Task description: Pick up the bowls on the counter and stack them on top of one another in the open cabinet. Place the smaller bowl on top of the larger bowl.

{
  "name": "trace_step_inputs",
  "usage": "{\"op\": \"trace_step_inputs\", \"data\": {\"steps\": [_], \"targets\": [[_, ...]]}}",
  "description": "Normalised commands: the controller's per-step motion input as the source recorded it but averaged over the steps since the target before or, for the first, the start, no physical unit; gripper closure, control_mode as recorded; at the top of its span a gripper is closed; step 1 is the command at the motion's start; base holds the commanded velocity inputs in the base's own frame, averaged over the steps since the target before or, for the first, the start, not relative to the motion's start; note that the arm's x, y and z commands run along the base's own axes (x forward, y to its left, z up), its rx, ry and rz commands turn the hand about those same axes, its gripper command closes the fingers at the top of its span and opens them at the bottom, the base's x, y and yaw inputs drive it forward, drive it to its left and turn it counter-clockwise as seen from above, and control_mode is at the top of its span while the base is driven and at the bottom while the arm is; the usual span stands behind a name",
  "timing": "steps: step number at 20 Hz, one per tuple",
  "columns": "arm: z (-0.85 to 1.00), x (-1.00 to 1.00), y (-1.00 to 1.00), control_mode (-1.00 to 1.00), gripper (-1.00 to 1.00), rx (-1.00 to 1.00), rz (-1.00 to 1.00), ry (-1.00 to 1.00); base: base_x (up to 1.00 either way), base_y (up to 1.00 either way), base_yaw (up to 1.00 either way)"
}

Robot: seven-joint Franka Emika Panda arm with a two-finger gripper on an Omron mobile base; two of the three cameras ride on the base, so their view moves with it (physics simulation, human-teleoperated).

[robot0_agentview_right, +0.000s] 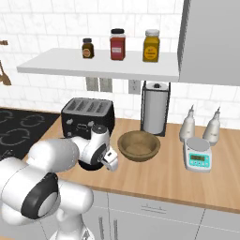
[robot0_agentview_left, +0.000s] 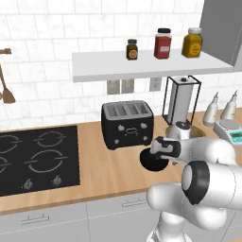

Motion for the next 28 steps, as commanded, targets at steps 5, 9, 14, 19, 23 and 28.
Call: {"op": "trace_step_inputs", "data": {"steps": [5, 9, 14, 19, 23, 28], "targets": [[-0.18, 0.14, 0.0, -1.0, 1.0, 0.0, 0.0, 0.0, 0.0, 0.0, 0.0], [-0.05, 0.02, 0.0, -1.0, 1.0, 0.0, 0.0, 0.0, 0.0, 0.0, 0.0], [0.0, 0.0, 0.0, -1.0, 1.0, 0.0, 0.0, 0.0, 0.0, 0.0, 0.0], [0.54, 0.0, -0.21, -1.0, 1.0, 0.12, -0.01, -0.13, 0.0, 0.0, 0.0], [0.99, -0.01, -0.58, -1.0, 1.0, 0.19, -0.07, -0.12, 0.0, 0.0, 0.0], [0.85, 0.21, -0.85, -1.0, 1.0, 0.14, -0.18, 0.02, 0.0, 0.0, 0.0]]}}
